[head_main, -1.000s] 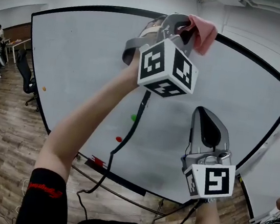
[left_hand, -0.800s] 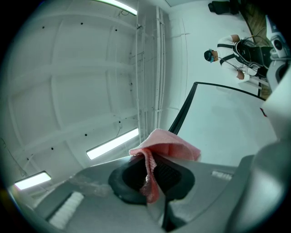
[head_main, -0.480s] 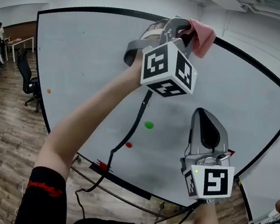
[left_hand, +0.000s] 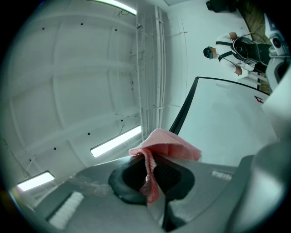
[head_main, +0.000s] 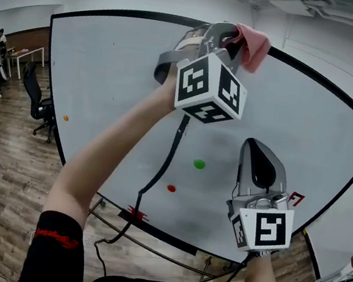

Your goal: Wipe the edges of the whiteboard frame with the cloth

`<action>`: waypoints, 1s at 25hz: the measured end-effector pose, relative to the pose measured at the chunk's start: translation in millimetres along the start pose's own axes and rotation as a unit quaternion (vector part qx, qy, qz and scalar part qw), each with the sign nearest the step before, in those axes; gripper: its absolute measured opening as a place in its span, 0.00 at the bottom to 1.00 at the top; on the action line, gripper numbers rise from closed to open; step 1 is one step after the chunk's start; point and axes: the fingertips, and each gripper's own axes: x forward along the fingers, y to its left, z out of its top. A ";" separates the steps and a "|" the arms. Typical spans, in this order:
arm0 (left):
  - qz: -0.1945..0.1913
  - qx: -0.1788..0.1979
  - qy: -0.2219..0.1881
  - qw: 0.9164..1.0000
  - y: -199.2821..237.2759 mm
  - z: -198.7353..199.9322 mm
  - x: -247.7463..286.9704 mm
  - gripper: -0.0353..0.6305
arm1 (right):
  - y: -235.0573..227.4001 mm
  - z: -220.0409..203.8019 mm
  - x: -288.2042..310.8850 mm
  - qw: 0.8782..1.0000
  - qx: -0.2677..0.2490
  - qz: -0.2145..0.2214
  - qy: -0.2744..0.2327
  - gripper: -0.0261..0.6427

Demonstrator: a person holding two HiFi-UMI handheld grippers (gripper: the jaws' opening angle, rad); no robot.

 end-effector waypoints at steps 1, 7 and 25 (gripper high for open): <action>0.000 0.001 0.001 1.000 -0.7 -2.1 0.5 0.09 | -0.1 -2.4 0.6 1.000 0.002 0.000 0.000 0.04; 0.004 -0.002 0.004 1.000 11.8 -24.5 -5.9 0.09 | 16.2 -10.0 11.9 1.000 0.004 -0.004 0.007 0.04; -0.010 0.001 -0.002 1.000 35.2 -53.5 -16.3 0.09 | 52.7 -4.9 32.7 1.000 0.005 -0.024 0.010 0.04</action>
